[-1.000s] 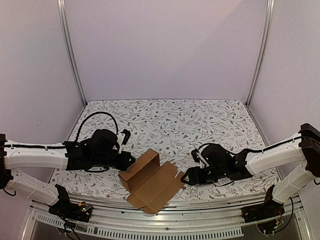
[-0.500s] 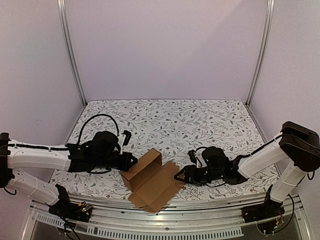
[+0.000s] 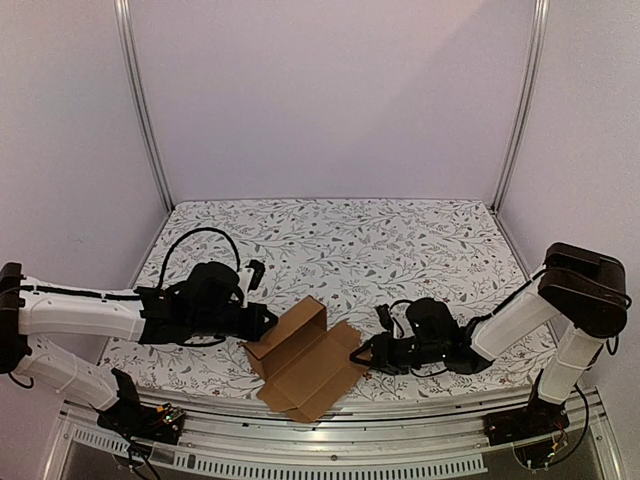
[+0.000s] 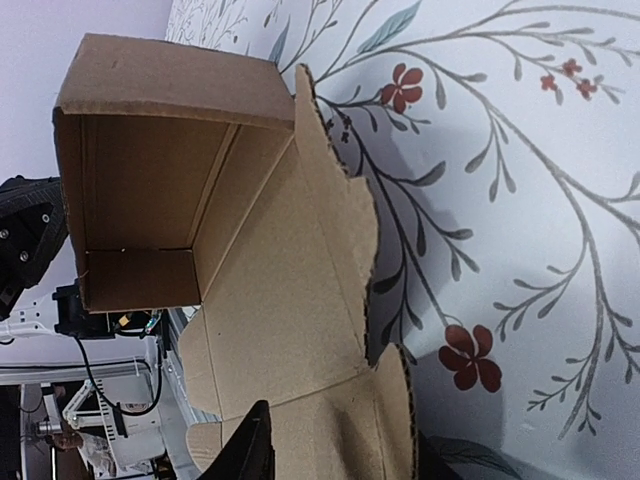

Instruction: Fold the paper box

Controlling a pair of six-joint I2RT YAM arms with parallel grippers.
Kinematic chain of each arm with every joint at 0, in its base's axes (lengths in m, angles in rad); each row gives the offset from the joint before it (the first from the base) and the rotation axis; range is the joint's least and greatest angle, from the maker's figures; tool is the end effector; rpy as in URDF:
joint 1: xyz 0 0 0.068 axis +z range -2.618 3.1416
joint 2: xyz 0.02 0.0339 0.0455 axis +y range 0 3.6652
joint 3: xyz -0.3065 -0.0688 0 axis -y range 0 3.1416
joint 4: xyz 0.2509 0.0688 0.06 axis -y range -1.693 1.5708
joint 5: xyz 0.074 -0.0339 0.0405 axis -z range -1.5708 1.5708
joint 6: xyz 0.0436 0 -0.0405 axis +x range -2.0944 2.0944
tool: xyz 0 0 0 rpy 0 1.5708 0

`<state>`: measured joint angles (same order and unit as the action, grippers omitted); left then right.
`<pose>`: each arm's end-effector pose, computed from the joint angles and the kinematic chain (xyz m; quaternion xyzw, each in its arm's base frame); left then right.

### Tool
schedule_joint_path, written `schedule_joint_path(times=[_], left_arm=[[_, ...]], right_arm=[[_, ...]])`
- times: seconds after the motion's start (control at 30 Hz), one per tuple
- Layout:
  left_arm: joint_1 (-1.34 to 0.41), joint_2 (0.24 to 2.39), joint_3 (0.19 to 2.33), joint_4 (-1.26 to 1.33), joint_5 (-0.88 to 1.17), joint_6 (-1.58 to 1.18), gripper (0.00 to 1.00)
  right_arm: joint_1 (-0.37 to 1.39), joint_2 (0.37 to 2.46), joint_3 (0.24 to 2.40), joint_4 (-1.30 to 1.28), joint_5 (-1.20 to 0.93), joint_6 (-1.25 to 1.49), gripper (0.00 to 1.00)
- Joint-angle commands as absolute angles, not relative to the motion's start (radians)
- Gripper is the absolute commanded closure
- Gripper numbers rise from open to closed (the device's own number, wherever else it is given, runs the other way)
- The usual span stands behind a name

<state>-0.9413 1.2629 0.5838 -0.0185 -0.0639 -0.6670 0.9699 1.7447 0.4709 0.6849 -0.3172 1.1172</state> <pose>0.1495 -0.2005 0.2192 0.1105 0.8991 -0.2843 0.3140 0.1583 0.2550 0.1289 -0.0102 0.8739 0.4724 0.1139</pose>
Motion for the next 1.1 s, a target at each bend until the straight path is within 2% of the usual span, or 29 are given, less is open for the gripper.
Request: schedule_joint_path(times=[0.0, 0.5, 0.63, 0.87, 1.07], left_arm=[[-0.939, 1.289, 0.581, -0.092, -0.068, -0.667, 1.0], [-0.939, 1.238, 0.596, -0.13, -0.108, -0.659, 1.0], [-0.939, 1.203, 0.615, -0.157, -0.138, -0.649, 1.0], [-0.937, 1.067, 0.658, -0.241, -0.26, -0.615, 0.8], [-0.936, 0.9, 0.66, -0.287, -0.362, -0.596, 0.66]], right_arm=[[0.963, 1.771, 0.44, 0.638, -0.323, 1.116, 0.68], [0.941, 1.632, 0.428, 0.608, -0.273, 1.08, 1.0], [0.931, 1.578, 0.481, 0.522, -0.267, 1.038, 1.0], [0.916, 1.459, 0.634, 0.22, -0.248, 0.875, 1.0], [0.915, 1.376, 0.846, -0.163, -0.191, 0.646, 1.0]])
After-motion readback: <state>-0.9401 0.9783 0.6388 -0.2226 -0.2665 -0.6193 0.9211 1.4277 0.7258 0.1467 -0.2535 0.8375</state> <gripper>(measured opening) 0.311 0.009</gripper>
